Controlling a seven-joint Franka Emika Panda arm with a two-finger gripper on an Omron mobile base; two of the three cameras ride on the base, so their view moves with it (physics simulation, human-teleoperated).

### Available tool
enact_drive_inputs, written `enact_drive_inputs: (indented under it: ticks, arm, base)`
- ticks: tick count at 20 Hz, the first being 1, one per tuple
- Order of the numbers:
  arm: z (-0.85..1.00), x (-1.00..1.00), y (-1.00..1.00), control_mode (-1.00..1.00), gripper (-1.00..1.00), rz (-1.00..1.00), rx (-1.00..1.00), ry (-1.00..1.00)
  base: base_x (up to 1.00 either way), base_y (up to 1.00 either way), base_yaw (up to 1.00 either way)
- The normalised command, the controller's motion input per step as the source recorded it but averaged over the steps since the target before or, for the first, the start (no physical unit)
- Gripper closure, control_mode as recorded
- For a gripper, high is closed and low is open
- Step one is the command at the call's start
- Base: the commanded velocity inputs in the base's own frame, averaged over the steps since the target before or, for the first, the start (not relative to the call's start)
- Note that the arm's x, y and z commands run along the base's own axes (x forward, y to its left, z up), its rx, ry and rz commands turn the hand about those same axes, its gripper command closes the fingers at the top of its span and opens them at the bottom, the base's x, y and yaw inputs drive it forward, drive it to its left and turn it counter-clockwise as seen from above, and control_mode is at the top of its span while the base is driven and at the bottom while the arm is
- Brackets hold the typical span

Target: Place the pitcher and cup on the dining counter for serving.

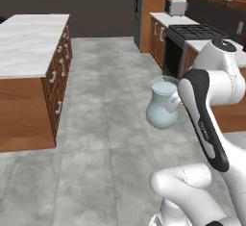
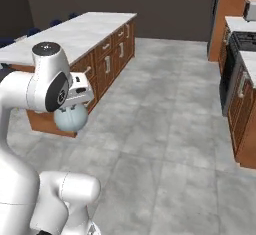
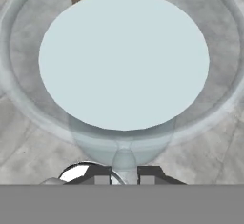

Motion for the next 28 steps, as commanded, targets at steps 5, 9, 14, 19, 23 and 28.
enact_drive_inputs:
  ticks: [5,9,14,19,23,28]
  arm:
    - [0.00,0.00,0.00,1.00,1.00,0.00,0.00,0.00]
    - [0.00,0.00,0.00,1.00,1.00,0.00,0.00,0.00]
    - [0.00,0.00,0.00,1.00,1.00,0.00,0.00,0.00]
    - [0.00,0.00,0.00,1.00,1.00,0.00,0.00,0.00]
    - [0.00,0.00,0.00,1.00,1.00,0.00,0.00,0.00]
    - [0.00,0.00,0.00,1.00,1.00,0.00,0.00,0.00]
  base:
    - [1.00,1.00,0.05]
    - [1.00,1.00,0.00]
    - [1.00,1.00,-0.09]
    - [1.00,1.00,-0.26]
    - [0.99,1.00,-0.43]
    - [0.64,1.00,-0.41]
